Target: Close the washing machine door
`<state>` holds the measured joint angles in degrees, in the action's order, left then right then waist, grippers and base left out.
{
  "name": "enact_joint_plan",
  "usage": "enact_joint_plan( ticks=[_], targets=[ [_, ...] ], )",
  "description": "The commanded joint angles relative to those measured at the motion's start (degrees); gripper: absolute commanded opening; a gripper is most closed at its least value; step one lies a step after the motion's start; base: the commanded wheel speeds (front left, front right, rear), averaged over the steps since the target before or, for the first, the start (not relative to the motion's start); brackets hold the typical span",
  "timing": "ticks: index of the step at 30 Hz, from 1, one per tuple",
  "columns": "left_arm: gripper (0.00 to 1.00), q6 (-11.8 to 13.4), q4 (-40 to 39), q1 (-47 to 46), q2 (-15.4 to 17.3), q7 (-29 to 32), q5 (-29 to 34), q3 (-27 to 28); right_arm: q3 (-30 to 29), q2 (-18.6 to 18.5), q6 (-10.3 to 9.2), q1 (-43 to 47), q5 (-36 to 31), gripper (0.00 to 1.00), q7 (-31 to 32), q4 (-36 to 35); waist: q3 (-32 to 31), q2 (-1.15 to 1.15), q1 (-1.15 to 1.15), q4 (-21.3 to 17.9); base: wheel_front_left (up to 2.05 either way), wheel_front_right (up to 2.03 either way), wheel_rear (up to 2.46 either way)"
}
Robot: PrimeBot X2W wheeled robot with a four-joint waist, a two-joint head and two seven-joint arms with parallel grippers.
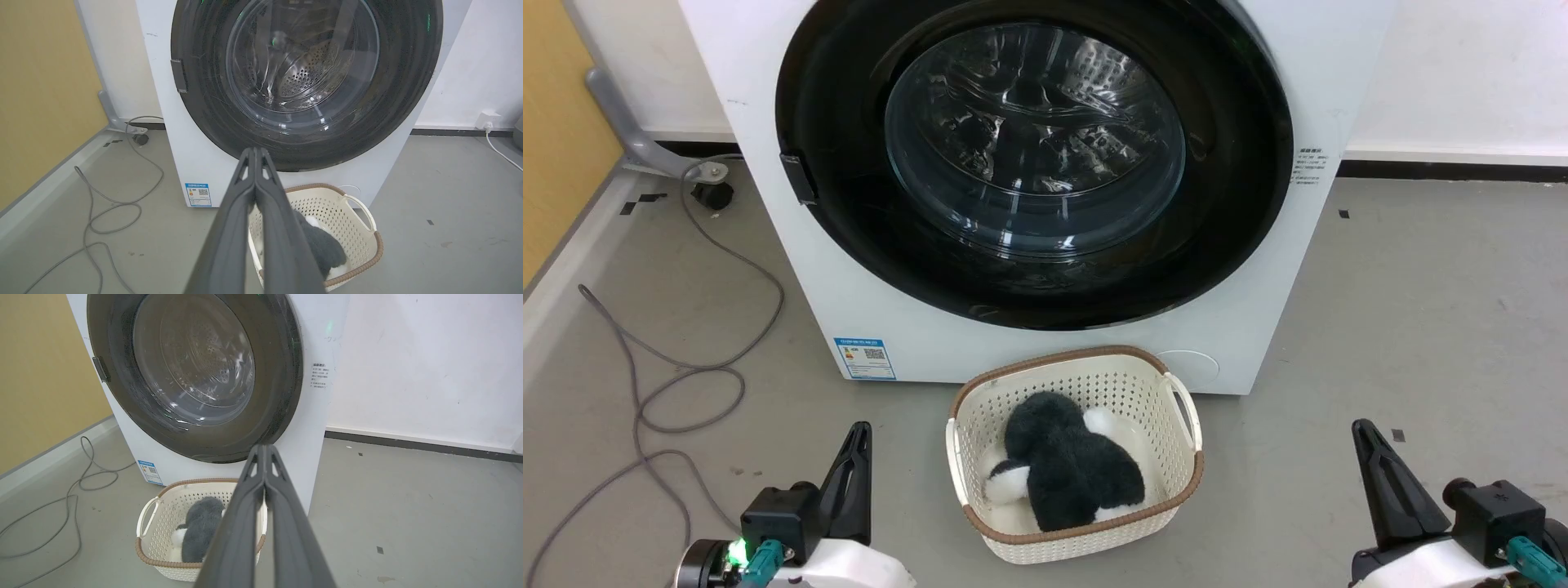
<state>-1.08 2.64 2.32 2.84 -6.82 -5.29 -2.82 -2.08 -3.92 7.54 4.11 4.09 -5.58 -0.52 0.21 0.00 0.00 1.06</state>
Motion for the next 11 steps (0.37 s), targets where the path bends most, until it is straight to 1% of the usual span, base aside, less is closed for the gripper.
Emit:
enact_joint_plan(
  ticks=[1, 11],
  targets=[
    [0.00, 0.5, -0.4, -0.8, 0.0, 0.4, 0.6, 0.3, 0.2, 0.3, -0.03, -1.2, -0.6, 0.00, 0.5, 0.2, 0.0, 0.00, 0.00, 0.0, 0.00, 0.00, 0.00],
    [0.00, 0.6, -0.8, -1.1, 0.0, 1.6, 1.5, 0.7, 0.5, 0.4, -0.03, -1.8, -1.2, 0.00, 1.4, 0.2, 0.0, 0.00, 0.00, -0.2, 0.00, 0.00, 0.00]
  ],
)
